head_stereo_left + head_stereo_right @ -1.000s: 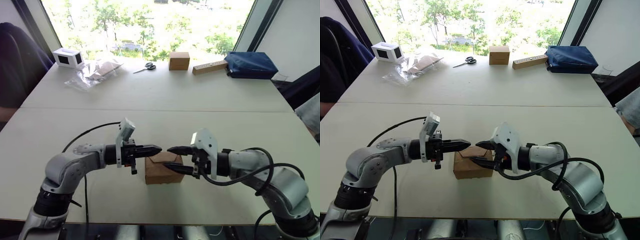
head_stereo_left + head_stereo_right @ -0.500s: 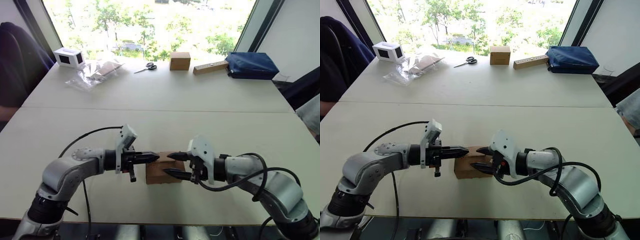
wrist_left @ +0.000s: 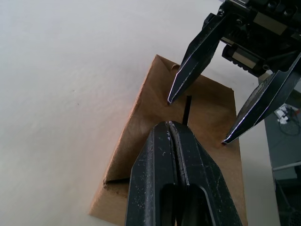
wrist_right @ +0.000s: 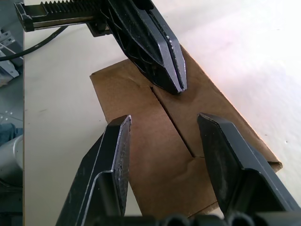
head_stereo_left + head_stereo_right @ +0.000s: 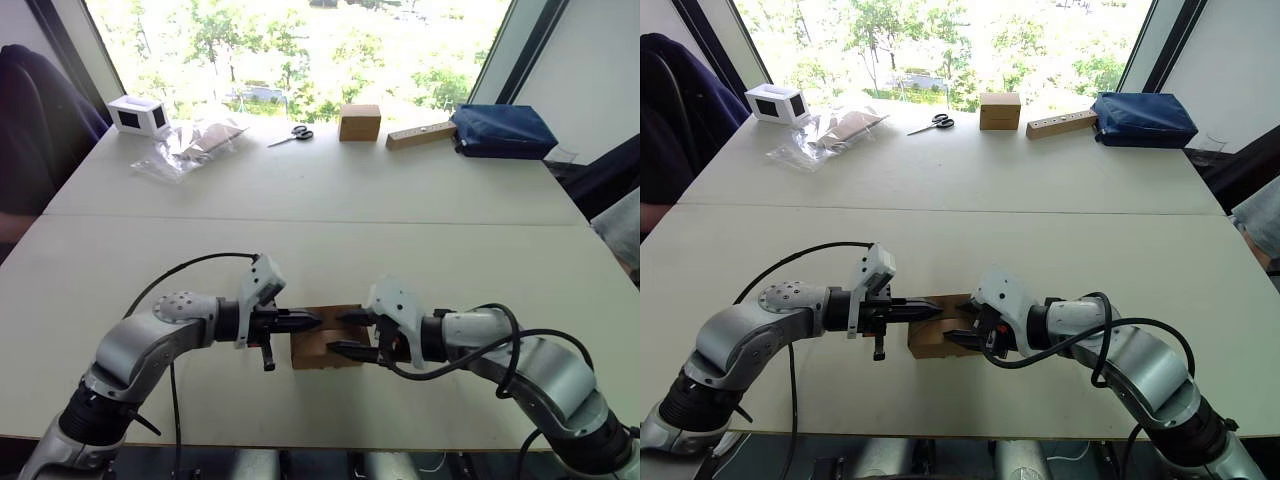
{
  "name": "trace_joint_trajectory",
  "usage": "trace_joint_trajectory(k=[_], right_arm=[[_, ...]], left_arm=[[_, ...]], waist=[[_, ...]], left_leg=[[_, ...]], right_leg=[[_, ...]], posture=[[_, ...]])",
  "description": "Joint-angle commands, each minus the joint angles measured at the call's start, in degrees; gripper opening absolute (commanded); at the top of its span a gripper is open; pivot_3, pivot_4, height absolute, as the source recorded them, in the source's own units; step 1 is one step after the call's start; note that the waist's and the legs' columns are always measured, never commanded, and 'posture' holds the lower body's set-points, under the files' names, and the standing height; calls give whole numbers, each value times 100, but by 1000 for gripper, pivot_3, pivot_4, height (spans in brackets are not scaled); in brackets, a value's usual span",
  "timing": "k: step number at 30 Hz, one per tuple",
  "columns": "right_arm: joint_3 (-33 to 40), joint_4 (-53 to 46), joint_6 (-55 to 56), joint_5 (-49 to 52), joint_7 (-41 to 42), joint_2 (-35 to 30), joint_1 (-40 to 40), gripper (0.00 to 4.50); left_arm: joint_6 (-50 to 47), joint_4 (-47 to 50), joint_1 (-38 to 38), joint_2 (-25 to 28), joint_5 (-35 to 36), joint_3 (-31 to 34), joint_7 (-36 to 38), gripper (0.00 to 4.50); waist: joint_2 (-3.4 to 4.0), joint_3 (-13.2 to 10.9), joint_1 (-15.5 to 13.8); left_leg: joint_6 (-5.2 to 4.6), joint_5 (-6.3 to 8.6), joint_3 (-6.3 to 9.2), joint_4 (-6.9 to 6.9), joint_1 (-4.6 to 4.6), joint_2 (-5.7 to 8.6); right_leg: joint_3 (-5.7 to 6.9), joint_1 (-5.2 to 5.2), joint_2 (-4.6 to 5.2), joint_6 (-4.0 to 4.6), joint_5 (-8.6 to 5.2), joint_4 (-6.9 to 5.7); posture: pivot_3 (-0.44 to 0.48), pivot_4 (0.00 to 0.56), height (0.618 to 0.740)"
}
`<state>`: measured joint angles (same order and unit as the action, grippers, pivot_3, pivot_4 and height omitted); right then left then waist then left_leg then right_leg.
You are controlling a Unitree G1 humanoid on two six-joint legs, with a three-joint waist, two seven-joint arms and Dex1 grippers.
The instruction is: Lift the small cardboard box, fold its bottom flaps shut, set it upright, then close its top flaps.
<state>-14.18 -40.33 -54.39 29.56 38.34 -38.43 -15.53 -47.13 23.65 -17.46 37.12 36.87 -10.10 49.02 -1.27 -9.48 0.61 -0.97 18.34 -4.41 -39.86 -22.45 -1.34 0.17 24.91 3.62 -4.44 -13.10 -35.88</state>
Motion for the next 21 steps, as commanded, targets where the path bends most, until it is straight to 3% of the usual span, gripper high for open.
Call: trace_joint_trajectory(k=[1,9,12,17,21], right_arm=[[51,-52,84,-39,-3,-59,-2,2283],[888,-179,454,424,34,151,61,2283],[1311,-256,366,767,-88,266,20,2283],[2538,-567,-222,1878,-365,82,340,2283],[3138,-829,-484,2291,-324,-356,1140,2283]], left_arm=[[98,5,92,-105,41,67,37,0],[-24,86,32,-638,638,969,-487,0],[222,126,-15,-889,956,1573,-714,0],[-446,121,148,-164,1408,2208,-722,0],[-505,496,875,516,1438,2367,-270,0]], waist=[[0,0,0],[-1,-1,-3],[-2,-1,-1],[-2,-2,2],[-1,-2,4]], left_leg=[[0,0,0,0,0,0],[0,0,0,0,-2,0],[0,0,1,0,-3,0],[0,0,1,0,-2,-2],[0,0,-1,12,-2,-1]], right_leg=[[0,0,0,0,0,0],[0,0,-1,-2,1,0],[0,1,-1,-2,1,0],[0,1,-4,-2,1,-2],[0,2,-1,-2,1,3]], posture=[[0,150,740],[0,150,740],[0,150,740],[0,150,740],[0,150,740]])
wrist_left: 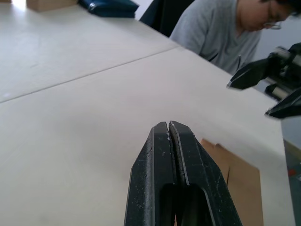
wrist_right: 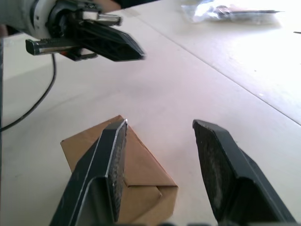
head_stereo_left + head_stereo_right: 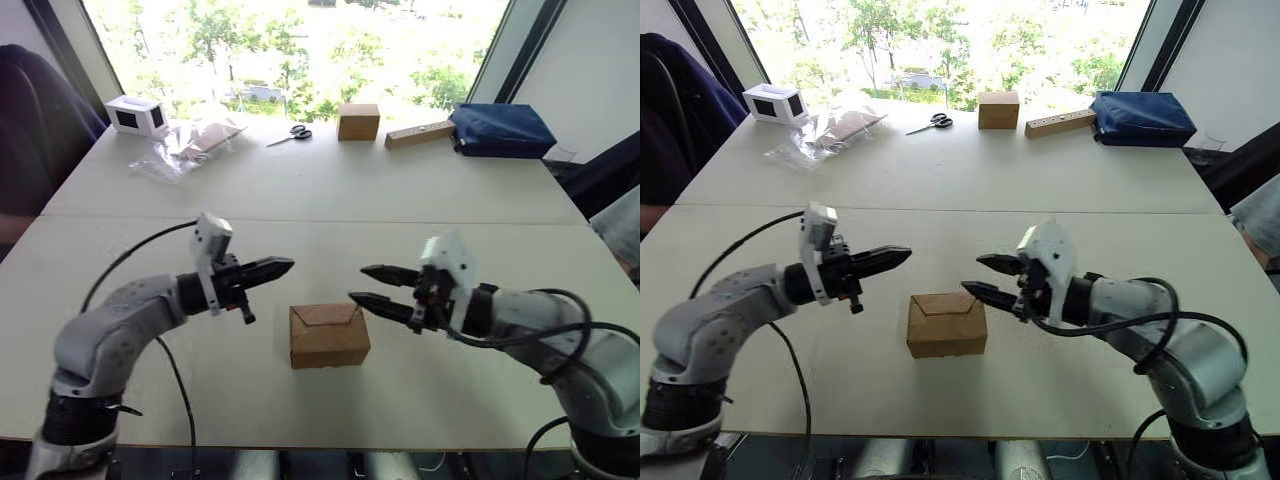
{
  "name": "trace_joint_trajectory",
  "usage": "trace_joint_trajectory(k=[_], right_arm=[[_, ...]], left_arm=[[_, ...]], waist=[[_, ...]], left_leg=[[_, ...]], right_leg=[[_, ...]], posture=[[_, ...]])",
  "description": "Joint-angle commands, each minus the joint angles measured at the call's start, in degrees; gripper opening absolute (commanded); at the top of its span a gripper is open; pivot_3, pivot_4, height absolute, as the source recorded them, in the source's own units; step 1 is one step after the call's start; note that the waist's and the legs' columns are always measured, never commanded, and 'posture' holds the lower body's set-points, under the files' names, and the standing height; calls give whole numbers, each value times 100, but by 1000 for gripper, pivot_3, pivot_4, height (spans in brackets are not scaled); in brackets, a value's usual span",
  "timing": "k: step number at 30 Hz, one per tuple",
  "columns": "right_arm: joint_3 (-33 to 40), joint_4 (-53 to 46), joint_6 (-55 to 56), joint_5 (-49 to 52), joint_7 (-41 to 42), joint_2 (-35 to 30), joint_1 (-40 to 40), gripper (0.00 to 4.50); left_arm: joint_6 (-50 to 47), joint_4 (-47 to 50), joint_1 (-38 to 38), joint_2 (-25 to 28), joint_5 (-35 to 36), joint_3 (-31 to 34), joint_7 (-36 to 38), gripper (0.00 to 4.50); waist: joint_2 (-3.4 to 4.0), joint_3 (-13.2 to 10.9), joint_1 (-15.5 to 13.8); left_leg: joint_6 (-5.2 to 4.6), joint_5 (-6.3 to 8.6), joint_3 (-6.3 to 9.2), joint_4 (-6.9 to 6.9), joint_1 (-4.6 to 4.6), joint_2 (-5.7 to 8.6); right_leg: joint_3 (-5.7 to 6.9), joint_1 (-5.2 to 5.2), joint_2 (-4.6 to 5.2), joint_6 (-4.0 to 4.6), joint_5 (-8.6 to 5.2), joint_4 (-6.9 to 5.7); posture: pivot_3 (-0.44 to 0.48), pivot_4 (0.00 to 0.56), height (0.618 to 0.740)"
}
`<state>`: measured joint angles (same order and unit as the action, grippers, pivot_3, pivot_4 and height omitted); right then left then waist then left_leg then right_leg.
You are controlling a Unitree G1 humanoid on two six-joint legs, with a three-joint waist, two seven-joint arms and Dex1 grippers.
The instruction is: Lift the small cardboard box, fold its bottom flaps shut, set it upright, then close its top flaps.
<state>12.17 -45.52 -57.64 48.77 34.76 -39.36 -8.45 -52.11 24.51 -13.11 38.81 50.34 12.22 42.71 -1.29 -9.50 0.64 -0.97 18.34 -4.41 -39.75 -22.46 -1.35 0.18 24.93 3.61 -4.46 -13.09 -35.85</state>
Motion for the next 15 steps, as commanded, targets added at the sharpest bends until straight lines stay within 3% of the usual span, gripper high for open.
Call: trace_joint_trajectory(k=[1,6,9,15], right_arm=[[643,-327,-174,430,42,-333,675,2283],[867,-137,130,50,348,-731,1823,2283],[839,51,386,-184,478,-870,2093,2283],[844,75,578,-271,644,-964,2435,2283]], left_arm=[[48,477,685,522,-14,115,479,0],[375,719,1729,1085,-409,2,939,0],[681,781,2253,1363,-692,-45,1305,0],[679,832,2686,1358,-567,283,1312,0]], waist=[[1,0,0],[4,-2,-9],[5,-2,-5],[8,-3,-15]], left_leg=[[0,0,-2,11,5,0],[3,0,-3,18,5,-4],[5,0,-4,20,5,-5],[9,-2,-7,53,4,-11]], right_leg=[[-1,-6,7,1,0,14],[-1,-10,12,2,0,43],[-1,-9,20,6,2,50],[1,7,19,9,2,59]], posture=[[0,150,740],[0,150,740],[0,150,740],[0,150,740]])
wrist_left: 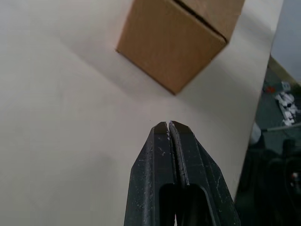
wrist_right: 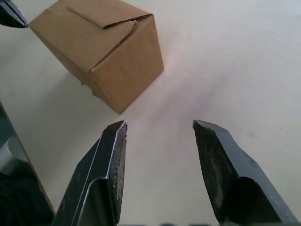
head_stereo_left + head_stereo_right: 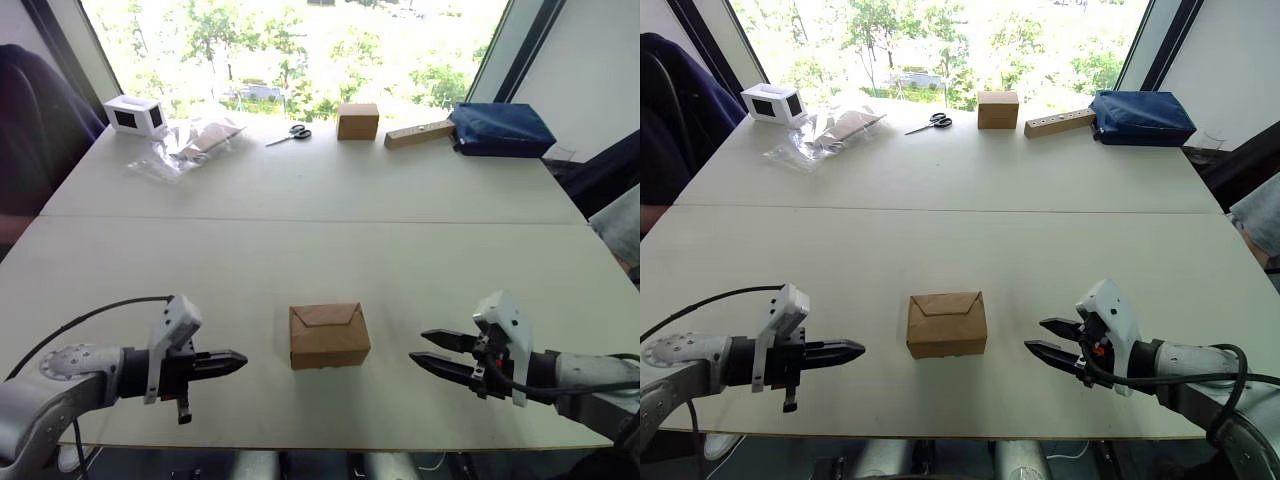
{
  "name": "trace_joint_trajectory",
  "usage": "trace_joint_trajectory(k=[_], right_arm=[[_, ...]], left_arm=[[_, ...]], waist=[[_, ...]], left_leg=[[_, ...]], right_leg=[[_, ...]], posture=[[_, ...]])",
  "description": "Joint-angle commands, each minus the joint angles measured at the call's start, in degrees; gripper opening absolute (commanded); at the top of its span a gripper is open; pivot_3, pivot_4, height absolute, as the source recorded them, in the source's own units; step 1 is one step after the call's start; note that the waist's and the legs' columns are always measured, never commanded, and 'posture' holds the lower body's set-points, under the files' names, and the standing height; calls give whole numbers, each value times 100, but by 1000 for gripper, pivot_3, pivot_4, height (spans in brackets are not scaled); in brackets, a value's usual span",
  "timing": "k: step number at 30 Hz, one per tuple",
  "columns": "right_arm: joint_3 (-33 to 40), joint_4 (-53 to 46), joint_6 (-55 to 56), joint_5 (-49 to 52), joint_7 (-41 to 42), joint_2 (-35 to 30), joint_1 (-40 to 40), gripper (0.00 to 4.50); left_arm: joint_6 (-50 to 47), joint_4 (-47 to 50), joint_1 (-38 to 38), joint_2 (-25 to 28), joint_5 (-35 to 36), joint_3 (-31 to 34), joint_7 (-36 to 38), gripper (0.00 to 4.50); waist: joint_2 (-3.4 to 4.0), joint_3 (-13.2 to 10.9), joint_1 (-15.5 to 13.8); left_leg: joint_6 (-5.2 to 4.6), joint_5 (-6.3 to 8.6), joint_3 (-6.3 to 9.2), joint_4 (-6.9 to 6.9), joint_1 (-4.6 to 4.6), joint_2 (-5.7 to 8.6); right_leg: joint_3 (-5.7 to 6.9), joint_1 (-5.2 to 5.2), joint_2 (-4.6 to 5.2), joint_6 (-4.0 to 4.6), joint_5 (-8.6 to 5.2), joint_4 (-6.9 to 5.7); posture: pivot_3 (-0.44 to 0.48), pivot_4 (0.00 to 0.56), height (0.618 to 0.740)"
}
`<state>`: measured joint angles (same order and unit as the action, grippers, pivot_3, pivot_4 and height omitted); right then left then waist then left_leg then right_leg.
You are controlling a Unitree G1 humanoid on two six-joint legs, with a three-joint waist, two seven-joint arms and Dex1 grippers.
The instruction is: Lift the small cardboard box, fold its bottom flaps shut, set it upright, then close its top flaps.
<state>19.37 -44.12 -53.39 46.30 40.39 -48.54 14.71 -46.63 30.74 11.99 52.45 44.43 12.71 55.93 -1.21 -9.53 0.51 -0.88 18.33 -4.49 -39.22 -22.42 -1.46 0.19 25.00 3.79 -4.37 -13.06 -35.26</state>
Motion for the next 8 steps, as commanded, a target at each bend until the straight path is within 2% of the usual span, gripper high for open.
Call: trace_joint_trajectory(k=[1,8], right_arm=[[98,-69,174,-28,73,-33,143,2283],[-83,-26,263,-105,76,-40,165,2283]], left_arm=[[175,251,271,-29,-5,251,-7,0],[142,328,385,-202,145,253,-155,0]], waist=[[0,0,0],[0,0,3]], left_leg=[[0,0,0,4,0,-2],[1,-1,-3,3,2,-1]], right_leg=[[1,1,-2,2,-1,2],[1,-3,-2,2,-1,5]], posture=[[0,150,740],[0,150,740]])
